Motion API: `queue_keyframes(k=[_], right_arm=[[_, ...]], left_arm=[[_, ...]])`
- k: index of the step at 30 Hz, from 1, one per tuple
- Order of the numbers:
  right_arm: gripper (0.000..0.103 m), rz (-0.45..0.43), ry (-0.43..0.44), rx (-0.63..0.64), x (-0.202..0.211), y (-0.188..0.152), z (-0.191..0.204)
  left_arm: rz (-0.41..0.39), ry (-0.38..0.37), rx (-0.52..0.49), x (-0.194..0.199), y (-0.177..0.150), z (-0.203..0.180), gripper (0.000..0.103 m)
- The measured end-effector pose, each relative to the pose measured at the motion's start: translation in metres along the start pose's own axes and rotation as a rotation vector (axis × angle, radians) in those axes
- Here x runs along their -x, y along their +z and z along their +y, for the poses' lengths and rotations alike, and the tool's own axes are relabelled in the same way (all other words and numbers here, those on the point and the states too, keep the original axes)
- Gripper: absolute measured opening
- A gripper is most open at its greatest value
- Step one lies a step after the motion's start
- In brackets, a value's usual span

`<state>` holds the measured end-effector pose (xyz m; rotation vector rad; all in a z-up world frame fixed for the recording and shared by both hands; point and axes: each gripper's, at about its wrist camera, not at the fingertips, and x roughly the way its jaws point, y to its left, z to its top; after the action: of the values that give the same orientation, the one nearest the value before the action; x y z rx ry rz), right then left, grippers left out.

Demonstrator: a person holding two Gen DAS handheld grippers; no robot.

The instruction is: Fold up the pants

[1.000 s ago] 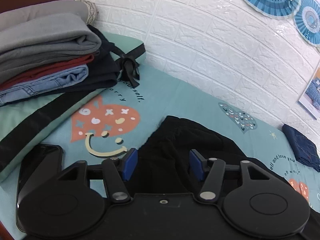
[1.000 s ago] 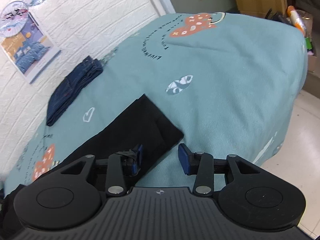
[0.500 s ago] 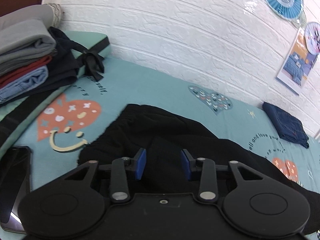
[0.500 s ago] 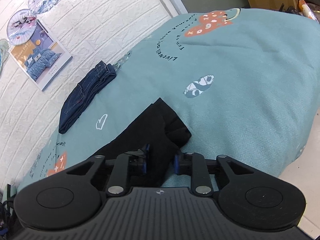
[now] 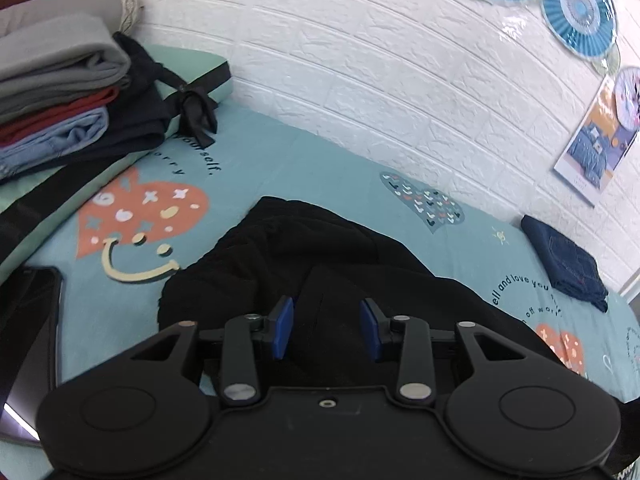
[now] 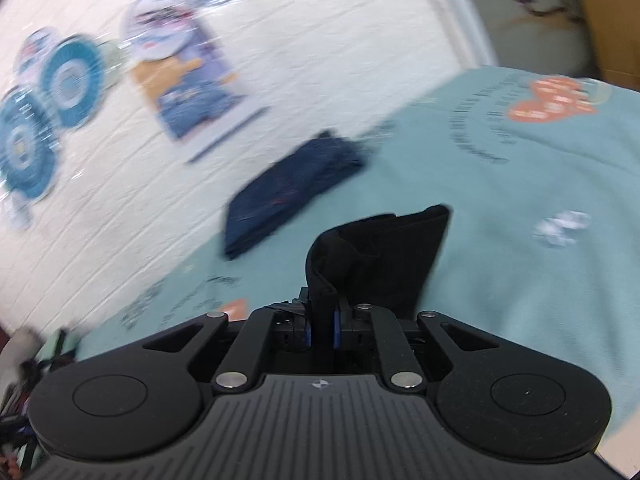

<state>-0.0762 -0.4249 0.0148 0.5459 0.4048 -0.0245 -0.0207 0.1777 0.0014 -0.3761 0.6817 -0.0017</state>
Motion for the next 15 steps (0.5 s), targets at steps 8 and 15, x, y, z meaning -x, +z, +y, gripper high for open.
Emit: queue_keyframes(k=[8,15], right_arm=[[0.017,0.249,0.329,0.231,-0.074,-0.044,0.134],[0.017,0.476,0.368,0.345,-0.124,-0.107,0.191]], left_arm=[[-0.008,-0.001,0.031,0.017,-0.013,0.02,0.103],[0.01,-0.044,0.074,0.031,-0.028,0.033,0.103]])
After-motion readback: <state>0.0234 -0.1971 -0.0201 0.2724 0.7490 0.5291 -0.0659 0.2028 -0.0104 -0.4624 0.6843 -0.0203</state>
